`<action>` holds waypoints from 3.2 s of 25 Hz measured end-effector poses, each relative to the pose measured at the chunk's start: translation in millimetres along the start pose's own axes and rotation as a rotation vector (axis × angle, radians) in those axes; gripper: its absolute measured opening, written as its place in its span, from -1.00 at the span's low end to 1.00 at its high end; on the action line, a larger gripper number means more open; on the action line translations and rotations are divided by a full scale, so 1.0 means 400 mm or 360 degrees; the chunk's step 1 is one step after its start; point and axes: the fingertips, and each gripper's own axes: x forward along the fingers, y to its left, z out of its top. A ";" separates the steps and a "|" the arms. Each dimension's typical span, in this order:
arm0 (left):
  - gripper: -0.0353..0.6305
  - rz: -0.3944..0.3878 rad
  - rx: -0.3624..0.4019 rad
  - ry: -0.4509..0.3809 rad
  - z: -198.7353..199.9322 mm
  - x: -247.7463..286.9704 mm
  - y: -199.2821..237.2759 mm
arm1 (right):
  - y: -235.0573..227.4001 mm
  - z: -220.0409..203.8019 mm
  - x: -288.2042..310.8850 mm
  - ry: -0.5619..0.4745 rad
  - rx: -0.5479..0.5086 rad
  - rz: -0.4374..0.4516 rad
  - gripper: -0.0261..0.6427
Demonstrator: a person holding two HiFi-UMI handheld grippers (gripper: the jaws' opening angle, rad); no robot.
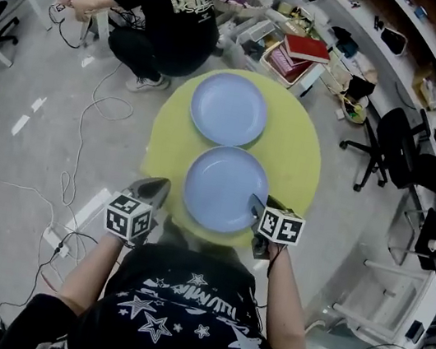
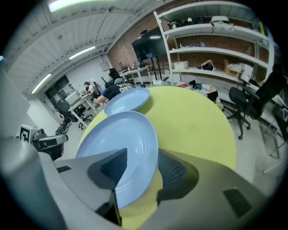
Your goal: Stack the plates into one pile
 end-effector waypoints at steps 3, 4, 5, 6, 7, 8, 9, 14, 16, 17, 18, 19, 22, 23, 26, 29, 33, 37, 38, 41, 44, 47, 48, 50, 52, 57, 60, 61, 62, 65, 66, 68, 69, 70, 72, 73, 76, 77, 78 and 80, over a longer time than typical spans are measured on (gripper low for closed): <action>-0.83 0.0015 -0.0021 0.0000 0.007 0.009 0.002 | -0.011 0.025 -0.021 -0.0063 -0.0003 0.0012 -0.28; -0.83 0.0027 -0.0035 -0.0003 0.010 0.012 0.002 | -0.017 0.040 -0.026 -0.0092 0.0027 0.0032 -0.28; -0.83 0.0040 -0.0048 -0.0005 0.013 0.015 0.003 | -0.026 0.057 -0.030 -0.0121 0.0067 0.0052 -0.28; -0.83 0.0055 -0.0056 -0.0006 0.016 0.019 0.002 | -0.039 0.076 -0.031 -0.0149 0.0109 0.0068 -0.28; -0.83 0.0071 -0.0060 -0.0007 0.018 0.023 0.000 | -0.054 0.096 -0.029 -0.0169 0.0147 0.0082 -0.28; -0.83 0.0088 -0.0062 -0.0009 0.020 0.026 -0.004 | -0.069 0.118 -0.024 -0.0183 0.0177 0.0094 -0.28; -0.83 0.0107 -0.0064 -0.0012 0.022 0.029 -0.008 | -0.083 0.140 -0.015 -0.0193 0.0198 0.0105 -0.28; -0.83 0.0254 -0.0131 -0.0060 0.032 0.022 -0.013 | -0.104 0.263 0.075 -0.0182 0.0233 0.0200 -0.28; -0.83 0.0320 -0.0167 -0.0086 0.042 0.015 -0.002 | -0.088 0.312 0.123 -0.0157 0.0221 0.0250 -0.28; -0.83 0.0349 -0.0179 -0.0098 0.047 0.012 0.003 | -0.079 0.334 0.146 -0.0146 0.0210 0.0268 -0.28; -0.83 0.0376 -0.0190 -0.0109 0.052 0.009 0.007 | -0.071 0.351 0.166 -0.0134 0.0201 0.0283 -0.28; -0.83 0.0399 -0.0199 -0.0121 0.056 0.006 0.010 | -0.063 0.364 0.184 -0.0119 0.0194 0.0297 -0.28; -0.83 0.0450 -0.0227 -0.0149 0.064 0.002 0.013 | -0.042 0.385 0.235 -0.0068 0.0187 0.0331 -0.30; -0.83 0.0462 -0.0234 -0.0152 0.065 0.002 0.013 | -0.038 0.390 0.252 -0.0052 0.0193 0.0340 -0.31; -0.83 0.0487 -0.0245 -0.0139 0.056 0.007 0.009 | -0.033 0.399 0.297 -0.0004 0.0227 0.0359 -0.33; -0.83 0.0505 -0.0271 -0.0120 0.039 0.010 0.003 | -0.031 0.406 0.332 0.0035 0.0260 0.0371 -0.38; -0.83 0.0507 -0.0309 -0.0091 0.012 0.015 -0.004 | -0.025 0.409 0.363 0.0076 0.0265 0.0347 -0.48; -0.83 0.0492 -0.0324 -0.0067 0.000 0.029 -0.007 | -0.016 0.404 0.385 0.0115 0.0245 0.0296 -0.62; -0.83 0.0488 -0.0327 -0.0065 0.000 0.034 -0.009 | -0.018 0.407 0.387 0.0115 0.0268 0.0282 -0.64; -0.83 0.0481 -0.0323 -0.0065 0.007 0.039 -0.011 | -0.028 0.419 0.385 0.0066 0.0457 0.0283 -0.74; -0.83 0.0477 -0.0302 -0.0066 0.015 0.033 -0.006 | -0.031 0.442 0.375 -0.0024 0.0619 0.0306 -0.83; -0.83 0.0485 -0.0291 -0.0068 0.020 0.026 0.001 | -0.027 0.467 0.362 -0.0076 0.0611 0.0306 -0.83; -0.83 0.0489 -0.0290 -0.0068 0.022 0.024 0.002 | -0.025 0.473 0.356 -0.0085 0.0606 0.0306 -0.83; -0.83 0.0491 -0.0289 -0.0069 0.026 0.019 0.004 | -0.026 0.480 0.344 -0.0106 0.0614 0.0302 -0.83; -0.83 0.0485 -0.0278 -0.0069 0.028 0.018 0.004 | -0.031 0.484 0.330 -0.0141 0.0649 0.0305 -0.83; -0.83 0.0470 -0.0255 -0.0098 0.046 0.018 0.000 | -0.030 0.501 0.268 -0.0220 0.0723 0.0380 -0.83; -0.83 0.0455 -0.0241 -0.0126 0.065 0.024 -0.005 | -0.025 0.497 0.217 -0.0227 0.0677 0.0430 -0.83; -0.83 0.0449 -0.0232 -0.0133 0.069 0.026 -0.007 | -0.022 0.488 0.202 -0.0217 0.0654 0.0446 -0.83; -0.83 0.0444 -0.0225 -0.0138 0.071 0.026 -0.009 | -0.019 0.475 0.188 -0.0202 0.0631 0.0460 -0.83; -0.83 0.0428 -0.0218 -0.0146 0.068 0.024 -0.021 | -0.011 0.417 0.151 -0.0142 0.0572 0.0488 -0.83; -0.83 0.0422 -0.0217 -0.0148 0.065 0.023 -0.026 | -0.009 0.394 0.141 -0.0119 0.0561 0.0496 -0.83; -0.83 0.0414 -0.0213 -0.0146 0.057 0.022 -0.037 | -0.006 0.347 0.123 -0.0070 0.0546 0.0518 -0.83; -0.83 0.0411 -0.0211 -0.0144 0.053 0.022 -0.043 | -0.005 0.324 0.115 -0.0046 0.0537 0.0529 -0.83; -0.83 0.0409 -0.0211 -0.0142 0.050 0.022 -0.049 | -0.003 0.303 0.106 -0.0021 0.0526 0.0539 -0.83; -0.83 0.0405 -0.0217 -0.0139 0.042 0.024 -0.060 | -0.001 0.262 0.091 0.0025 0.0495 0.0556 -0.83; -0.83 0.0405 -0.0221 -0.0138 0.038 0.025 -0.066 | -0.001 0.243 0.085 0.0046 0.0477 0.0563 -0.83; -0.83 0.0411 -0.0227 -0.0133 0.023 0.030 -0.083 | -0.002 0.193 0.071 0.0105 0.0432 0.0580 -0.83; -0.83 0.0414 -0.0229 -0.0131 0.018 0.032 -0.089 | -0.003 0.176 0.067 0.0121 0.0424 0.0586 -0.83; -0.83 0.0416 -0.0232 -0.0131 0.012 0.033 -0.095 | -0.005 0.161 0.062 0.0136 0.0420 0.0591 -0.83; -0.83 0.0421 -0.0237 -0.0131 0.006 0.035 -0.108 | -0.010 0.136 0.054 0.0164 0.0416 0.0601 -0.83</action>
